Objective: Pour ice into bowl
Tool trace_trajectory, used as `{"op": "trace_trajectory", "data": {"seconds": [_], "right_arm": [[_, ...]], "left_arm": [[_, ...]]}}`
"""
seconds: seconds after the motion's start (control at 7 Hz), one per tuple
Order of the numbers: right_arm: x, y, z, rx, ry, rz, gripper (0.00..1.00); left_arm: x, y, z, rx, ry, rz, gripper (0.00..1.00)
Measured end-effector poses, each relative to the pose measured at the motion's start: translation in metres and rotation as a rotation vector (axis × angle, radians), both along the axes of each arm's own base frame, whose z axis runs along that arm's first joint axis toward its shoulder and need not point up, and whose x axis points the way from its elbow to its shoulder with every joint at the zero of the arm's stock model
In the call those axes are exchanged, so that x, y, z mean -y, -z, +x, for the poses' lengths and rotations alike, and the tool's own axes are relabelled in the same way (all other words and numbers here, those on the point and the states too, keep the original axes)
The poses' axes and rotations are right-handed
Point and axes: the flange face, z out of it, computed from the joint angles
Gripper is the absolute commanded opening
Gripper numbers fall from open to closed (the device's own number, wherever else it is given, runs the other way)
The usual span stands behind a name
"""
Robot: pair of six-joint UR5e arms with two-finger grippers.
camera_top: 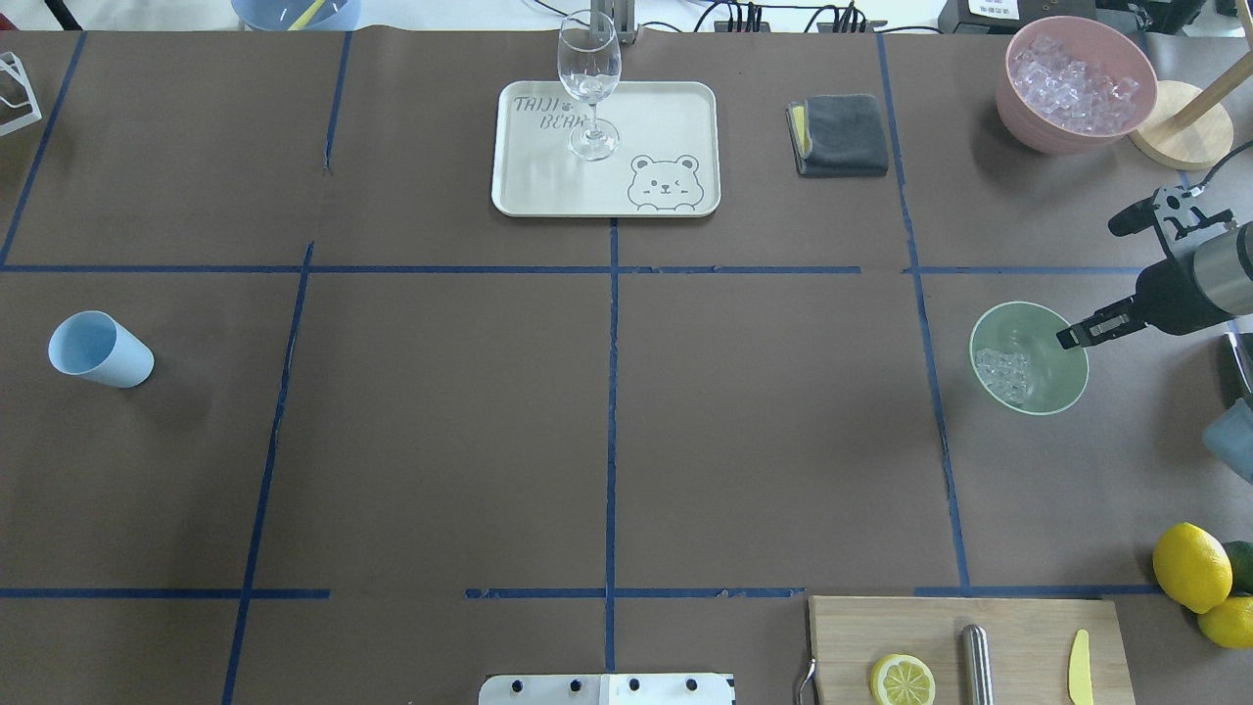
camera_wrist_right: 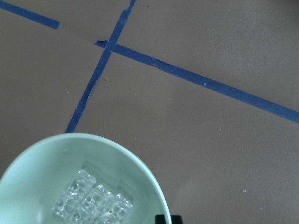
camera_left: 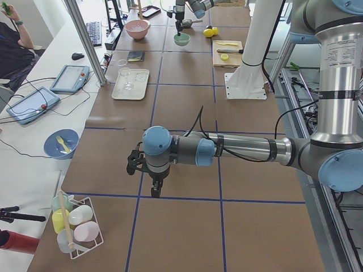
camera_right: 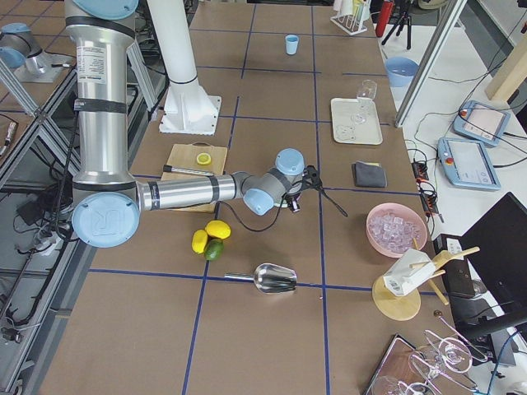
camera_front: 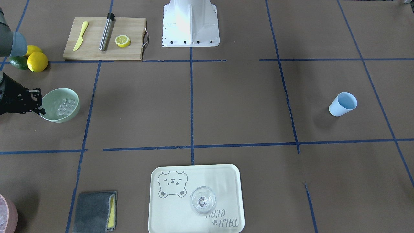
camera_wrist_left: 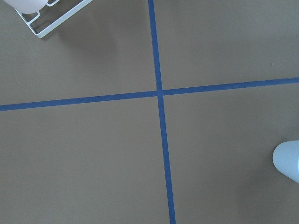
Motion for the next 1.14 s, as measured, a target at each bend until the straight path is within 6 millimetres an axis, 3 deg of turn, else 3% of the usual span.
{"op": "trace_trajectory", "data": {"seconds": [0.14, 0.43, 0.57, 0.86, 1.14], "right_arm": [[0.001, -0.002, -0.001, 0.001, 0.000, 0.003, 1.00], [0.005, -0.001, 0.004, -0.001, -0.015, 0.009, 1.00], [0.015, -0.001, 0.028, -0.009, -0.063, -0.004, 1.00], [0.036, -0.014, 0.104, -0.069, -0.157, -0.044, 1.00], [0.042, -0.024, 0.191, -0.155, -0.146, -0.042, 1.00]], "left_arm": [[0.000, 0.000, 0.000, 0.000, 0.000, 0.001, 1.00], [0.001, 0.000, 0.000, 0.000, 0.000, 0.001, 1.00], [0.001, 0.001, 0.000, 0.000, 0.000, 0.001, 1.00], [0.001, 0.001, 0.000, 0.000, 0.000, 0.001, 1.00], [0.001, 0.001, 0.000, 0.000, 0.000, 0.001, 1.00]]}}
